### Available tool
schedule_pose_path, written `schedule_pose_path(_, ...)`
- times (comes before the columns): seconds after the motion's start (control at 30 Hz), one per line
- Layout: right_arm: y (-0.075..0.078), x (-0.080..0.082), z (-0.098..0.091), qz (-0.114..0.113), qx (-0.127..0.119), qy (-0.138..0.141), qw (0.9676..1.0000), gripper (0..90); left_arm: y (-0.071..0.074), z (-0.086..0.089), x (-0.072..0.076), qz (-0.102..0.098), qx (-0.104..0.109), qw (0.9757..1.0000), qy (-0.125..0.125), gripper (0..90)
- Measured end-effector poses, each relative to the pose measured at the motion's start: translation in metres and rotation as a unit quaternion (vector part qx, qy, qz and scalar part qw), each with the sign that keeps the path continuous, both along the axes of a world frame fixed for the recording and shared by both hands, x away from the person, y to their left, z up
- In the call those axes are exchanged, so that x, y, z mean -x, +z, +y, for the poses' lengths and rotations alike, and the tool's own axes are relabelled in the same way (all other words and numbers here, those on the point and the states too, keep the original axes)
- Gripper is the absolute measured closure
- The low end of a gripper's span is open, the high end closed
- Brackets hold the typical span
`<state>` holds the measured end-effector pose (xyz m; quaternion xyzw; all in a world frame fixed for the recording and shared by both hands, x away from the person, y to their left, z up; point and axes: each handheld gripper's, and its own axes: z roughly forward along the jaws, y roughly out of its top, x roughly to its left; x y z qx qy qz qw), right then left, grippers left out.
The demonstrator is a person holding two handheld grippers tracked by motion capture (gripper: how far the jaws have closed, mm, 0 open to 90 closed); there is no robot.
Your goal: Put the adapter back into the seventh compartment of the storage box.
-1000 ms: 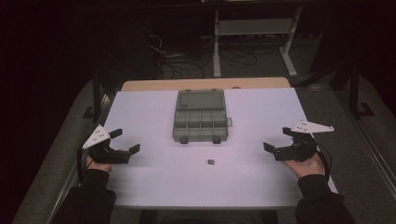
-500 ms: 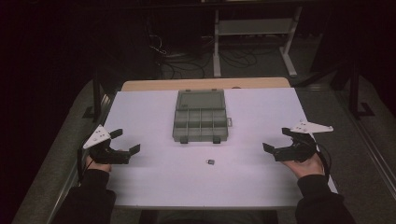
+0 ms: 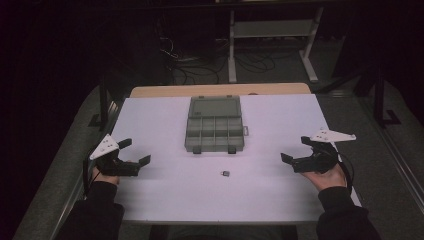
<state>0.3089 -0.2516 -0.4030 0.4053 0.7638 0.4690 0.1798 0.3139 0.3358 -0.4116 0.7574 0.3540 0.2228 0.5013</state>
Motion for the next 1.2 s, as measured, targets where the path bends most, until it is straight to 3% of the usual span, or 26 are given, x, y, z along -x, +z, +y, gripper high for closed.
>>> schedule_pose_path(0.43, 0.008, 0.0, 0.009, -0.005, 0.02, 0.017, 0.9996, 0.0, 0.0, 0.0, 0.0, -0.001, -0.003, 1.0, 0.002, 0.0)
schedule_pose_path(1.2, 0.023, -0.006, 0.023, 0.008, 0.041, 0.053, 0.9977, 0.0, -0.001, -0.001, 0.0, 0.002, -0.006, 1.0, -0.001, 0.0)
